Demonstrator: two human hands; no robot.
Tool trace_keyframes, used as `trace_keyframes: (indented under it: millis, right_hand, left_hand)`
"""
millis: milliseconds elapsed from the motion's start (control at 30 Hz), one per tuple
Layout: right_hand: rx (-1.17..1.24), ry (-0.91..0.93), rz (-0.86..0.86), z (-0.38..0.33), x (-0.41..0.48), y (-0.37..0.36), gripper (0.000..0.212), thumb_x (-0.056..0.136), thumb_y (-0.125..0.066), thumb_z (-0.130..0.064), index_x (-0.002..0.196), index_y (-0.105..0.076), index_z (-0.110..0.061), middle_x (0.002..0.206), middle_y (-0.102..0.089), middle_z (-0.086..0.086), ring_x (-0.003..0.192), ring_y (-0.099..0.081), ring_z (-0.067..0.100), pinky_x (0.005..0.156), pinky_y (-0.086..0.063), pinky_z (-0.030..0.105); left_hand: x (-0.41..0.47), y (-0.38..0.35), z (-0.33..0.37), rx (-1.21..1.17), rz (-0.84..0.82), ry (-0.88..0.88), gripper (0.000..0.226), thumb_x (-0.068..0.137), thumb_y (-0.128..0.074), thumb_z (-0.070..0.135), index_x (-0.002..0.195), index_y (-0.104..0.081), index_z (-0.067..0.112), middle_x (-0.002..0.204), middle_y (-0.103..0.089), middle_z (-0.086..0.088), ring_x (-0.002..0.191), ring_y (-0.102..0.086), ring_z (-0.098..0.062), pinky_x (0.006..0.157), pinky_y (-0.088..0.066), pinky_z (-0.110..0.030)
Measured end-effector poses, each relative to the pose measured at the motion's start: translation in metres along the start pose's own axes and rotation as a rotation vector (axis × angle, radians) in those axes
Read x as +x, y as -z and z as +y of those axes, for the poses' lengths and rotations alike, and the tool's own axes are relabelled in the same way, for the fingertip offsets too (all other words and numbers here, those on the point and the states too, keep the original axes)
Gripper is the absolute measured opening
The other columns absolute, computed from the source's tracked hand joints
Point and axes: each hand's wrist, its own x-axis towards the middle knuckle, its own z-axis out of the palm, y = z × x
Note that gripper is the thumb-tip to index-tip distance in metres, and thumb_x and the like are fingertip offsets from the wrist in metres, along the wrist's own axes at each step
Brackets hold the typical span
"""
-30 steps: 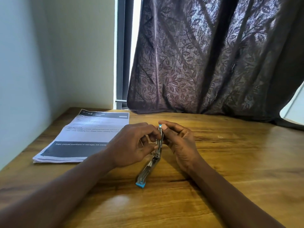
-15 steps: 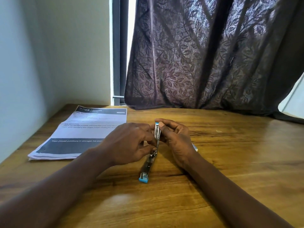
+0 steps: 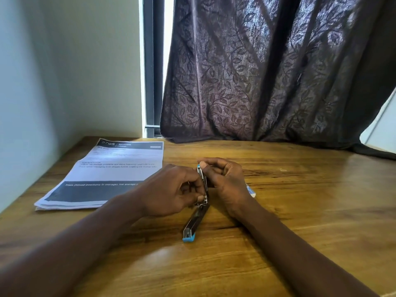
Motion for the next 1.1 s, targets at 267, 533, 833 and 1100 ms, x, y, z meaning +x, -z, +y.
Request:
trace_keyframes:
  millis: [267,533,833,1100]
  right_hand:
    - [-0.101,0.027,0.027,0.006,0.002,0.001,0.015,0.092,-0.072,-0.009,0.106,-0.073,-0.003,0.093,-0.078,0.014,0.080,-0.074,0.019,0.075,-0.062,0.033]
    - [-0.096,0.004,0.045,0.010,0.006,0.001,0.016,0.091,-0.073,-0.012,0.102,-0.073,0.000,0.091,-0.077,0.020,0.080,-0.072,0.027,0.079,-0.059,0.044]
    - [-0.073,-0.059,0.024,0.006,0.005,0.001,0.019,0.091,-0.073,-0.012,0.104,-0.071,0.003,0.093,-0.076,0.025,0.081,-0.070,0.032,0.081,-0.059,0.046]
    - [-0.049,-0.089,0.026,0.004,0.004,0.003,0.019,0.092,-0.072,-0.012,0.105,-0.070,0.002,0.095,-0.076,0.025,0.079,-0.070,0.029,0.075,-0.060,0.039]
  left_hand:
    - [-0.001,-0.006,0.000,-0.056,0.013,0.057,0.008,0.087,-0.078,0.025,0.089,-0.073,0.031,0.084,-0.071,0.014,0.077,-0.065,-0.008,0.063,-0.047,-0.016]
    - [0.000,-0.008,0.003,-0.001,0.021,-0.042,0.011,0.086,-0.076,0.023,0.087,-0.070,0.032,0.083,-0.066,0.015,0.076,-0.062,-0.007,0.065,-0.042,-0.012]
    - [0.002,-0.012,0.001,-0.021,0.038,-0.025,0.006,0.085,-0.078,0.025,0.089,-0.075,0.028,0.085,-0.070,0.013,0.077,-0.065,-0.008,0.065,-0.046,-0.014]
    - [0.000,-0.014,0.002,-0.113,0.096,0.011,0.008,0.085,-0.081,0.024,0.092,-0.080,0.029,0.084,-0.074,0.017,0.077,-0.067,-0.002,0.066,-0.046,-0.010]
